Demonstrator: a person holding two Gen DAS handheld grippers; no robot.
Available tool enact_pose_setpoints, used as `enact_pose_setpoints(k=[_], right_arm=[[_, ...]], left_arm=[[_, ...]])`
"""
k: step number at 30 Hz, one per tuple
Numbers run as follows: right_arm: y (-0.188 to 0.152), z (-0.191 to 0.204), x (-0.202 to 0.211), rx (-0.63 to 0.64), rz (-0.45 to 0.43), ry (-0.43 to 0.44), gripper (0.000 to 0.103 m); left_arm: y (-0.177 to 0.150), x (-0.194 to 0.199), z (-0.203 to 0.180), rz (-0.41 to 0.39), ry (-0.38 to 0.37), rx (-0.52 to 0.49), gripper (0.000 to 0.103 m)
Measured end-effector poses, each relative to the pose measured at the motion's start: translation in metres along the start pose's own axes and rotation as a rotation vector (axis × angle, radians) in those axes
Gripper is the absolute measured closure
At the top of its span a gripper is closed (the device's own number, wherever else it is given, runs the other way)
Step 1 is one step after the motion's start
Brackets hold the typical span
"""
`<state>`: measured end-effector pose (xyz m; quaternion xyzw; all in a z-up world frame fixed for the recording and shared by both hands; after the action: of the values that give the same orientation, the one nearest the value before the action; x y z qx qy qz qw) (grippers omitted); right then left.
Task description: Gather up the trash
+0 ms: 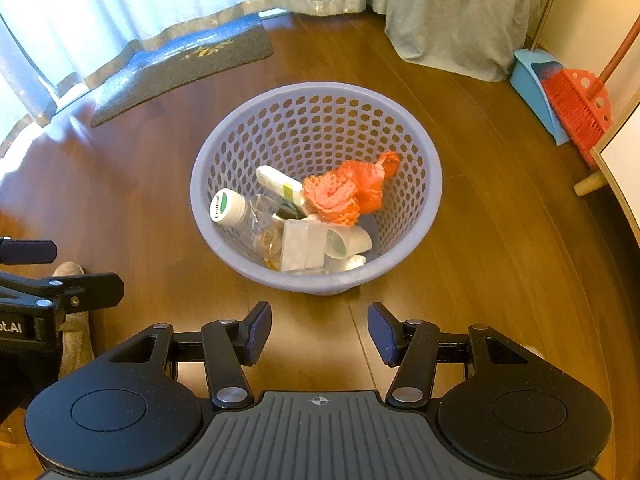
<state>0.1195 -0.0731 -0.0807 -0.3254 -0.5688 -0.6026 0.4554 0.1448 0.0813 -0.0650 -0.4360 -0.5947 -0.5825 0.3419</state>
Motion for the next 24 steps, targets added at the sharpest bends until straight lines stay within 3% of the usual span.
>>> enact_pose_setpoints(k=[24], right_arm=[[-0.001,-0.001,0.0,-0.001,-0.009,-0.009,0.052]], left_arm=[[0.0,-0.012,-0.008,0.0,0.011,-0.012,0.001]])
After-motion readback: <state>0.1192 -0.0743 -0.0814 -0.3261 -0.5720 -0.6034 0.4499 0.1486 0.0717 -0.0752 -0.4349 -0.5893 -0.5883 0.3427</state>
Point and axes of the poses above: each gripper's, at about its wrist camera, not at the fingertips, and x roughly against the way its jaws point, z to its left, y to its top, the point moved 7 cm from there along -x, roughly the way its jaws point, and after that the axes turned 4 degrees about y, right-handed, at the moved point
